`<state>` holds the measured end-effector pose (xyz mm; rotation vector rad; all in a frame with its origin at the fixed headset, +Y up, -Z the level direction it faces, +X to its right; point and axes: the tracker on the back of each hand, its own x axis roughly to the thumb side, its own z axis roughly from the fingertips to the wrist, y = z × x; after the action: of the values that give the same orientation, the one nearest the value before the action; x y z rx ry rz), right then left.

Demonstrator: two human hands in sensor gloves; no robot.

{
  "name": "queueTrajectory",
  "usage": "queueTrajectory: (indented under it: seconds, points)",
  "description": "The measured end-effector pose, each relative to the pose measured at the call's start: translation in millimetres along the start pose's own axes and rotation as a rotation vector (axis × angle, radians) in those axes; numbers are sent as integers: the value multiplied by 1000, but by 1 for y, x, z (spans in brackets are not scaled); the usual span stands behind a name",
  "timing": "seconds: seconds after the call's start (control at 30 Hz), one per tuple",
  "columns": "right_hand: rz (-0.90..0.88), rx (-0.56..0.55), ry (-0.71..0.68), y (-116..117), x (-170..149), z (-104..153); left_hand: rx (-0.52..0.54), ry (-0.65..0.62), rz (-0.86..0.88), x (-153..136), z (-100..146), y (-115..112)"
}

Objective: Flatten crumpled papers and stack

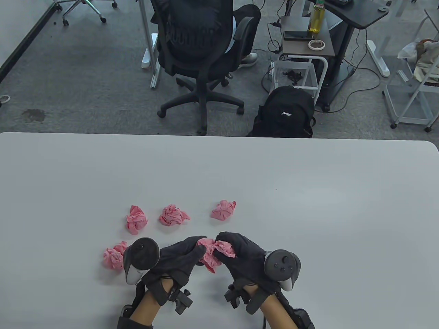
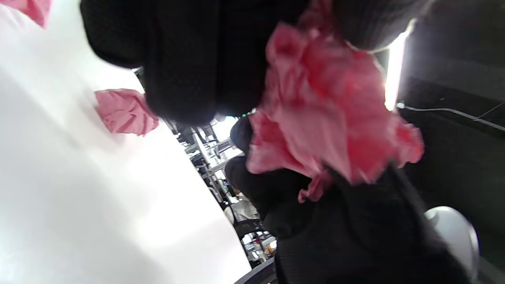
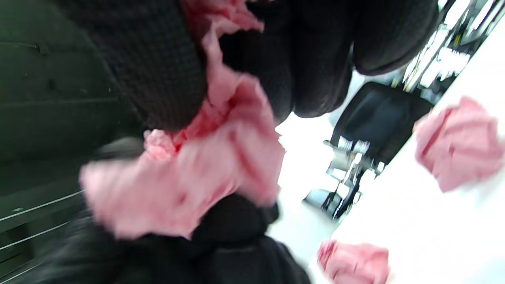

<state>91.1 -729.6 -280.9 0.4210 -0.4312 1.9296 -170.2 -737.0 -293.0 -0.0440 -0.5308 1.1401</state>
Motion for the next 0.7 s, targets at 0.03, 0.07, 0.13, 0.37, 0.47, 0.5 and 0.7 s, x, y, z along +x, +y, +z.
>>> queueTrajectory:
  seconds: [0.03,0.07,0.13,0.37,0.47,0.5,0.7]
  points:
    - [31,-27,-1,-1,-1,1,-33,-15,50,3,-1,-3]
    - [51,-55,-3,-2,0,2,-71,-27,73,5,-2,-7]
    - [60,-86,-20,-2,1,3,-150,-35,71,10,-2,-18]
    - [-200,-44,47,-2,-4,0,44,-4,-90,10,1,-4]
    - [-269,-72,110,-7,-12,0,109,30,34,1,4,10]
    - [-311,-109,155,-11,-18,0,120,49,83,-5,4,14]
    - [-564,-127,214,-19,-32,-4,131,112,280,-26,5,26]
